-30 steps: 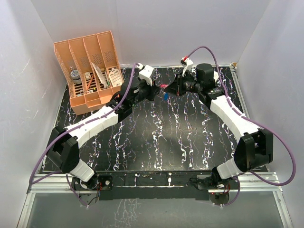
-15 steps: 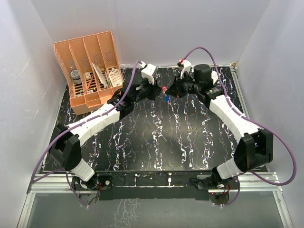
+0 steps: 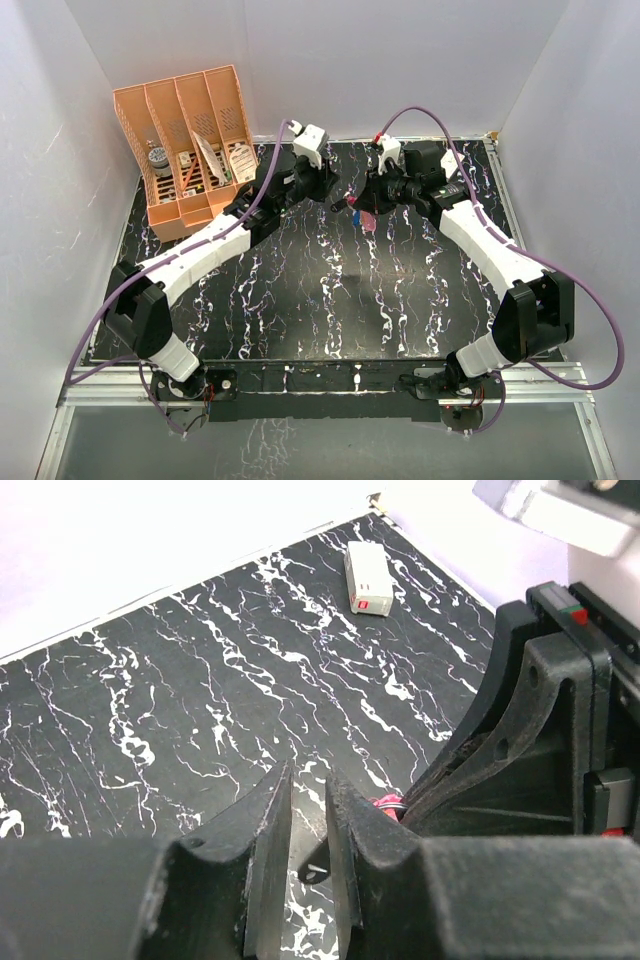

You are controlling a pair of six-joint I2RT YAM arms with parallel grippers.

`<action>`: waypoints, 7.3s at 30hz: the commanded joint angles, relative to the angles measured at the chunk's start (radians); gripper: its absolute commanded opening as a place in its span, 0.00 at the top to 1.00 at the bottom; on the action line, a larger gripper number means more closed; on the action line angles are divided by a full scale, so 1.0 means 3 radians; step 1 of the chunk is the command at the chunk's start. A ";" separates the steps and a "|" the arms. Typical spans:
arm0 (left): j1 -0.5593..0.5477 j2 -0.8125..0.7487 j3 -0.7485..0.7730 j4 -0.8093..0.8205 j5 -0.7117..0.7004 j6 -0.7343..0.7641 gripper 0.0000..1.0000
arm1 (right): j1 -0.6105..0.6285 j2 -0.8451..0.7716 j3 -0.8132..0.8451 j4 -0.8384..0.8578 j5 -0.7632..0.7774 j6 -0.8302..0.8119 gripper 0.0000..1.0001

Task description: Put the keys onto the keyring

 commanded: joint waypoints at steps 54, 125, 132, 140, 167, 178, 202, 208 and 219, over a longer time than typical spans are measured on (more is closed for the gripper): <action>0.0632 -0.0017 0.0417 -0.0547 0.1246 -0.1227 0.75 | -0.0339 0.1145 -0.0671 0.5278 -0.1078 0.5704 1.00; 0.0631 0.0277 0.0693 -0.0297 0.1389 -0.1446 1.00 | -0.0332 0.1070 -0.0736 0.5044 -0.1132 0.5315 0.63; 0.0629 0.0760 0.1866 -0.2171 0.1191 -0.0601 1.00 | -0.0597 0.0739 -0.0699 0.4024 -0.1075 0.4495 0.46; 0.0605 0.1055 0.2452 -0.3210 0.1029 0.0164 1.00 | -0.0783 0.0387 -0.0307 0.2369 -0.0652 0.3121 0.41; 0.0243 0.0168 0.1075 -0.2222 0.1185 0.1687 1.00 | -0.0785 0.0198 -0.0201 0.1773 -0.0493 0.2360 0.40; 0.0235 0.0009 0.0887 -0.1893 0.1219 0.1753 1.00 | -0.0714 0.0167 -0.0177 0.1625 -0.0658 0.2180 0.44; 0.0212 0.0044 0.0867 -0.1717 0.1471 0.1752 1.00 | -0.0031 0.0163 0.0330 0.0913 -0.0056 0.1484 0.43; 0.0212 0.0030 0.0862 -0.1670 0.1443 0.1751 1.00 | 0.0014 0.0174 0.0306 0.0877 -0.0026 0.1467 0.43; 0.0212 -0.0122 0.0691 -0.1405 0.1425 0.1764 1.00 | 0.0037 0.0197 0.0239 0.0841 -0.0122 0.1448 0.43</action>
